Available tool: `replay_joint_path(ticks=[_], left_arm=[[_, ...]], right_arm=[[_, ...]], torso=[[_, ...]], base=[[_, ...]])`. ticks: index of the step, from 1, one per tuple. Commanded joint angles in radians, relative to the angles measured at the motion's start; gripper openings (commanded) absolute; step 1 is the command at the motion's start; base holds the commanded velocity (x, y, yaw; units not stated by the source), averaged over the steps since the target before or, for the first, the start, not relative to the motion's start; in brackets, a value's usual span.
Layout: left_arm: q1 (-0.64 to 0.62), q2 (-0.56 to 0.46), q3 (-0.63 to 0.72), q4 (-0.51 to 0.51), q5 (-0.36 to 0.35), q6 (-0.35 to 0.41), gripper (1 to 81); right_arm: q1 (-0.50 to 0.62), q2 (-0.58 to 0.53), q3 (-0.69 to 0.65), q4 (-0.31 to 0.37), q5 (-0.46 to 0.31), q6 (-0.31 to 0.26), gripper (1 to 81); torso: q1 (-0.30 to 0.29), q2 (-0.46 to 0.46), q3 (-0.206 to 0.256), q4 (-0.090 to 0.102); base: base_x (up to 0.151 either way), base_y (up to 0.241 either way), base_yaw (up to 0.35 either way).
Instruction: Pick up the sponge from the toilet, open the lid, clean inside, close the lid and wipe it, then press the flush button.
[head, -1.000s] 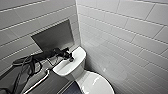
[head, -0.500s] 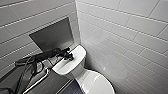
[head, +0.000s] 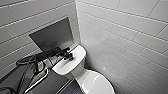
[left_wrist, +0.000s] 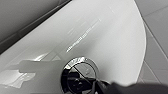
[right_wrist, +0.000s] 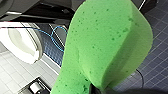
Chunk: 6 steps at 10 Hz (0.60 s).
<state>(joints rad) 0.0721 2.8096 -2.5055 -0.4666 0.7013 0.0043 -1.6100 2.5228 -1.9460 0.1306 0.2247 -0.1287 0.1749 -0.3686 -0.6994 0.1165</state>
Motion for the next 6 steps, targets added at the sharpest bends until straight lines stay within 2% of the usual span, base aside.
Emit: replay_joint_path(ticks=[1, 6], left_arm=[[-0.231, -0.076, -0.073, 0.071, -0.014, 0.036, 1.0], [-0.251, -0.079, -0.099, 0.117, -0.026, 0.036, 1.0]], right_arm=[[-0.029, -0.019, 0.015, 0.003, -0.087, 0.001, 1.0], [-0.032, -0.016, 0.013, 0.0, -0.087, 0.001, 1.0]], torso=[[0.0, 0.0, 0.0, 0.0], [0.0, 0.0, 0.0, 0.0]], base=[[0.0, 0.0, 0.0], [0.0, 0.0, 0.0]])
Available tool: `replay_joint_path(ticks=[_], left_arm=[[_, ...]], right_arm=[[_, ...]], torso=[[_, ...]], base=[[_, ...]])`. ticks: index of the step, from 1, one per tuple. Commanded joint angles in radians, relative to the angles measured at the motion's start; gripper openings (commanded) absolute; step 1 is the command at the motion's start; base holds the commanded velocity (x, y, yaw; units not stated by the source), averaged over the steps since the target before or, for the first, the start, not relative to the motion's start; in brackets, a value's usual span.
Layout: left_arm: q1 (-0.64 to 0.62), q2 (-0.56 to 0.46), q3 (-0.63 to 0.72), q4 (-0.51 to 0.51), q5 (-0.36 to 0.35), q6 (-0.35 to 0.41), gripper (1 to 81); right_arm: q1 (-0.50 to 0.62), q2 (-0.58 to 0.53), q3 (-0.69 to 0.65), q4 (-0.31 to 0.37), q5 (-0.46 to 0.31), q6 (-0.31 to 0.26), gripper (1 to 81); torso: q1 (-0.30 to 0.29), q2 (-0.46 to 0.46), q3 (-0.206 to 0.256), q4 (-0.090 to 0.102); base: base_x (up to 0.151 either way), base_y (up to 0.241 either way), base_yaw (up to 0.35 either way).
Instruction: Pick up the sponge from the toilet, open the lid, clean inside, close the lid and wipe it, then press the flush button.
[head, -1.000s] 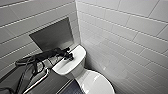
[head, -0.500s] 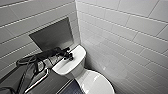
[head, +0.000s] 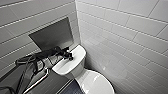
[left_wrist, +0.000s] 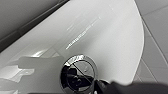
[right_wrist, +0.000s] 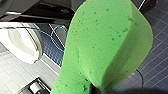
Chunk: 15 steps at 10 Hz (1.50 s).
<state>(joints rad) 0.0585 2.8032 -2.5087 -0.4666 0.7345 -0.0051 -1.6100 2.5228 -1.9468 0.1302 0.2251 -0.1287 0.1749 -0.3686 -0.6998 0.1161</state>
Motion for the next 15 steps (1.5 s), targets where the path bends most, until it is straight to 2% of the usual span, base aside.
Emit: replay_joint_path(ticks=[1, 5, 10, 15], left_arm=[[-0.237, -0.063, -0.12, 0.138, -0.063, 0.045, 1.0], [-0.237, -0.057, -0.145, 0.143, -0.138, 0.045, 1.0], [-0.242, -0.086, -0.145, 0.158, -0.132, 0.047, 1.0], [-0.125, -0.089, -0.138, 0.14, -0.168, 0.045, 1.0]], right_arm=[[-0.032, -0.016, 0.013, 0.0, -0.087, 0.0, 1.0], [-0.032, -0.016, 0.011, 0.0, -0.087, 0.001, 1.0], [-0.028, -0.01, 0.008, 0.0, -0.087, 0.0, 1.0], [-0.029, 0.016, -0.027, -0.001, -0.087, -0.005, 1.0]], torso=[[0.0, 0.0, 0.0, 0.0], [0.0, 0.0, 0.0, 0.0], [0.0, 0.0, 0.0, -0.001], [0.0, 0.0, 0.0, -0.001]], base=[[0.0, 0.0, 0.0], [0.0, 0.0, 0.0], [0.0, 0.0, 0.0], [0.0, 0.0, 0.0]])
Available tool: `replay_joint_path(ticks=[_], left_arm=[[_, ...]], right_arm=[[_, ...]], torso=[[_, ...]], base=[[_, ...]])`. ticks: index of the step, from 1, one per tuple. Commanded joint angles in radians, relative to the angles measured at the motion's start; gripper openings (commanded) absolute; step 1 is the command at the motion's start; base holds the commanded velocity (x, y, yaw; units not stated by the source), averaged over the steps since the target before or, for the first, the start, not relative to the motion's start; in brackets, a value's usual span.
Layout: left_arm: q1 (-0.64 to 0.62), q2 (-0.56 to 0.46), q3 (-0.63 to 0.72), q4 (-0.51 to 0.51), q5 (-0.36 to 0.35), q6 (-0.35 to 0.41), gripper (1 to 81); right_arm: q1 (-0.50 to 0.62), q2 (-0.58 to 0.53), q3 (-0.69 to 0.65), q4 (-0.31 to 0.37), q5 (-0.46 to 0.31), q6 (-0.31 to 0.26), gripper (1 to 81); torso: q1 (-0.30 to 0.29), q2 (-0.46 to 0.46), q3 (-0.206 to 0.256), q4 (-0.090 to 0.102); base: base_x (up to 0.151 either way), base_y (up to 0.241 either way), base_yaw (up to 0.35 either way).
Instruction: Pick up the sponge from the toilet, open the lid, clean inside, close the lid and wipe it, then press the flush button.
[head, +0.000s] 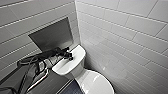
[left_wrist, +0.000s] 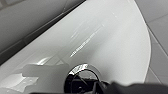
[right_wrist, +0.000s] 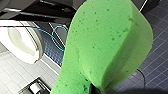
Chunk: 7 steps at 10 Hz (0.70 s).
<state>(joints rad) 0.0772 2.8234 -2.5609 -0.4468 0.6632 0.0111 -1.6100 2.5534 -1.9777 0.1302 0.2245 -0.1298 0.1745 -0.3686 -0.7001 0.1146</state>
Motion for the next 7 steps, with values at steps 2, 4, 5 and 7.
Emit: replay_joint_path(ticks=[2, 4, 5, 7], left_arm=[[-0.102, -0.105, -0.079, 0.114, -0.117, 0.029, 1.0], [-0.101, -0.103, -0.067, 0.109, -0.119, 0.029, 1.0], [-0.101, -0.105, -0.044, 0.108, -0.117, 0.029, 1.0], [-0.151, -0.126, 0.042, 0.083, -0.11, 0.026, 1.0]], right_arm=[[-0.026, -0.008, 0.002, -0.001, -0.088, -0.007, 1.0], [-0.026, -0.008, 0.001, -0.001, -0.088, -0.007, 1.0], [-0.028, -0.008, -0.003, -0.001, -0.088, -0.007, 1.0], [-0.029, -0.006, -0.004, -0.003, -0.086, -0.007, 1.0]], torso=[[0.0, 0.0, 0.0, 0.0], [-0.001, 0.0, 0.0, 0.0], [-0.002, -0.001, 0.001, 0.0], [-0.002, -0.001, 0.001, 0.0]], base=[[0.0, 0.0, 0.0], [0.0, 0.0, 0.0], [0.0, 0.0, 0.0], [0.0, 0.0, 0.0]])
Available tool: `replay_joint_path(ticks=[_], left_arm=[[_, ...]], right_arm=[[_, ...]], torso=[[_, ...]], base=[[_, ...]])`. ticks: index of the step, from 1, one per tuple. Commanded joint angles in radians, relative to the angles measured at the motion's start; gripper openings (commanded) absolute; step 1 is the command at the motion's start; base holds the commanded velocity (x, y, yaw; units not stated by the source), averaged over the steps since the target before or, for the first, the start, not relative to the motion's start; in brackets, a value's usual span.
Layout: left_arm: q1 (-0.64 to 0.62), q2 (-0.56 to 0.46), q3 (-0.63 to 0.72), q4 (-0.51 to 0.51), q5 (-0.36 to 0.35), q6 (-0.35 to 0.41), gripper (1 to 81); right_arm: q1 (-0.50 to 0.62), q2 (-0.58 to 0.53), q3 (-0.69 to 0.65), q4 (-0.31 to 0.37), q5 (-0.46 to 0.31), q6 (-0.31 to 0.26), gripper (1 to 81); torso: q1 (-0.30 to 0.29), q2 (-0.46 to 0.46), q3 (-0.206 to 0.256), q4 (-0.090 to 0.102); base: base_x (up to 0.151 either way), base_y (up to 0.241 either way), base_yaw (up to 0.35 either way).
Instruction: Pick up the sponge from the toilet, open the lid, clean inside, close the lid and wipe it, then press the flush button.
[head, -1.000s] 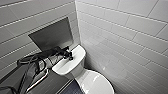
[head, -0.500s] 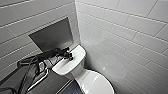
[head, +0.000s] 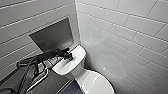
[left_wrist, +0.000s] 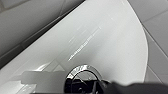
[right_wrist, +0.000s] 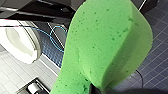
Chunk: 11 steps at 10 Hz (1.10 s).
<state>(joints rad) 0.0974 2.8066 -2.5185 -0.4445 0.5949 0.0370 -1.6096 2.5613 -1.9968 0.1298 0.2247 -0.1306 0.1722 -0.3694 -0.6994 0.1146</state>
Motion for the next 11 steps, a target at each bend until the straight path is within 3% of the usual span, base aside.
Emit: replay_joint_path(ticks=[1, 4, 8, 11], left_arm=[[-0.248, -0.123, 0.042, 0.07, 0.006, -0.005, 1.0], [-0.414, -0.122, 0.07, 0.05, 0.173, -0.006, 1.0], [-0.446, -0.16, 0.207, -0.045, 0.267, -0.005, 1.0], [-0.404, -0.24, 0.463, -0.074, 0.299, -0.011, 1.0]], right_arm=[[-0.03, -0.013, 0.017, -0.001, -0.088, -0.006, 1.0], [-0.028, -0.013, 0.018, -0.002, -0.087, -0.006, 1.0], [-0.027, -0.013, 0.024, -0.001, -0.087, -0.006, 1.0], [-0.019, -0.01, 0.024, -0.001, -0.088, -0.006, 1.0]], torso=[[0.0, 0.0, 0.0, 0.0], [0.0, 0.0, 0.0, 0.0], [0.002, 0.001, -0.002, 0.0], [0.002, 0.001, -0.002, 0.0]], base=[[0.0, 0.0, 0.0], [0.0, 0.0, 0.0], [0.0, 0.0, 0.0], [0.0, 0.0, 0.0]])
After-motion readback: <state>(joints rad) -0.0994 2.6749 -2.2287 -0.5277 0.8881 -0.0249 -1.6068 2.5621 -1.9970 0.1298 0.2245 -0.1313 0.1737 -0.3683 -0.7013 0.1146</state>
